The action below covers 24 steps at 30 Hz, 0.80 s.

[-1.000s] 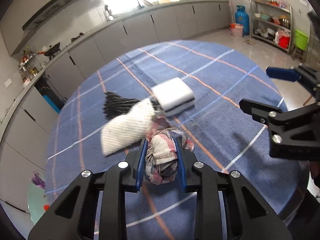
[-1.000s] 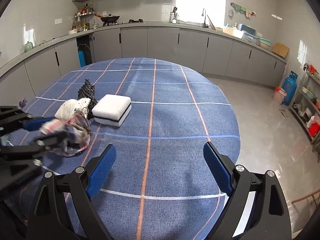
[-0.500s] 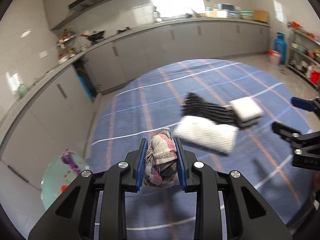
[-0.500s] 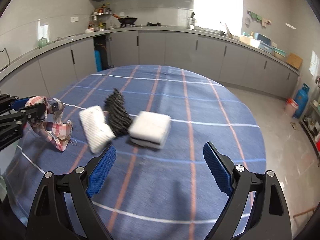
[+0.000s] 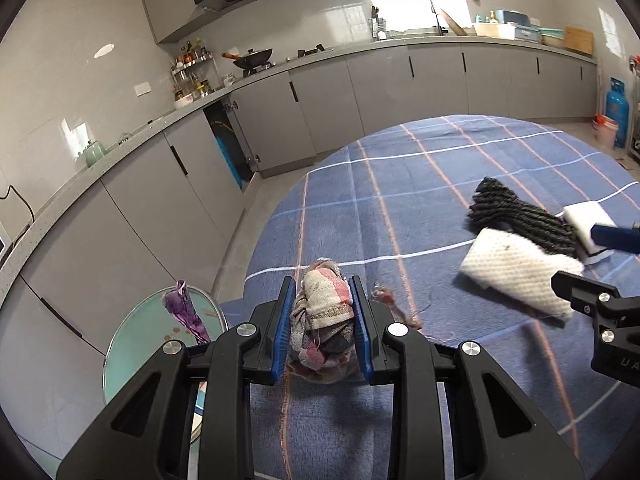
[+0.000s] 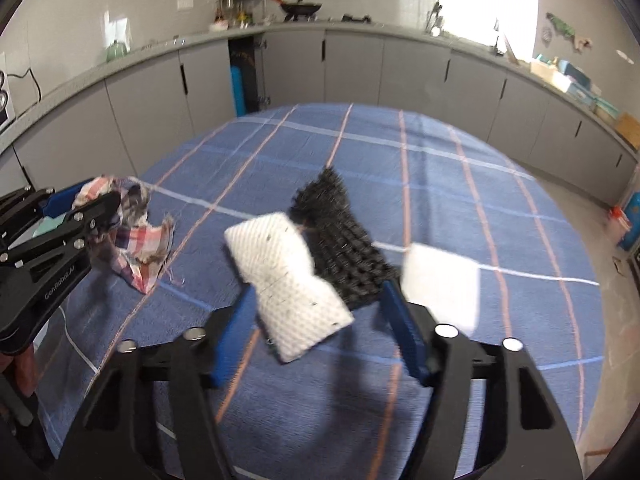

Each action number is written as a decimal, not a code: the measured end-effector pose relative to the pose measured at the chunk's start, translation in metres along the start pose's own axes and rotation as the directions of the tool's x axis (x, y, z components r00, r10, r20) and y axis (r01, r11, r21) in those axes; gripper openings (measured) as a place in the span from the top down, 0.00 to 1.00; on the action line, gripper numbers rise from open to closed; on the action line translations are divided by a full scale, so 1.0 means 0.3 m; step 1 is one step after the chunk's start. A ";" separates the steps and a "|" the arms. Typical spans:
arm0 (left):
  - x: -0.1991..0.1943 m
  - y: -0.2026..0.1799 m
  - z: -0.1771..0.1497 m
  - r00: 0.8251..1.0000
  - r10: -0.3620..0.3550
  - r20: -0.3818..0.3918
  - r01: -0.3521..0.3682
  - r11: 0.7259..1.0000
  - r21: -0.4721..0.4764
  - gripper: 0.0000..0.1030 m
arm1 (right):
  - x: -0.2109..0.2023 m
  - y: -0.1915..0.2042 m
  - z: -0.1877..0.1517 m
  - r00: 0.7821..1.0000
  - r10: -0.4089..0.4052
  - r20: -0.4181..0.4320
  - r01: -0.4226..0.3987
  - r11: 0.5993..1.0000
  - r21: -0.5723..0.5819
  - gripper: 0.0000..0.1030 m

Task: Collect trash
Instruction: 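Grasp the white mesh sponge with the right gripper while the left gripper holds the cloth, then carry the cloth and mesh sponge over the teal wastebasket with both grippers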

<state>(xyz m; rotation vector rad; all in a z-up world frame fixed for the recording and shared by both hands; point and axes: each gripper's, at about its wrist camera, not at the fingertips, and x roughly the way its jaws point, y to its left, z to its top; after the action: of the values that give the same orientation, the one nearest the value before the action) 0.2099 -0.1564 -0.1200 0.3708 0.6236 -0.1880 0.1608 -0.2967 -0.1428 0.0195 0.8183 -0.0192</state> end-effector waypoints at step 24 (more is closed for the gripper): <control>-0.076 0.082 -0.019 0.999 -0.029 0.045 0.030 0.999 -0.029 0.73 | -0.074 0.048 -0.021 0.999 -0.002 0.038 0.002 1.000 -0.010 0.83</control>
<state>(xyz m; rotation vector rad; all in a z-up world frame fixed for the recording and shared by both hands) 0.1955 -0.1304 -0.1036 0.3283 0.5876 -0.2143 0.1415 -0.2819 -0.1308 0.0088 0.7804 -0.0172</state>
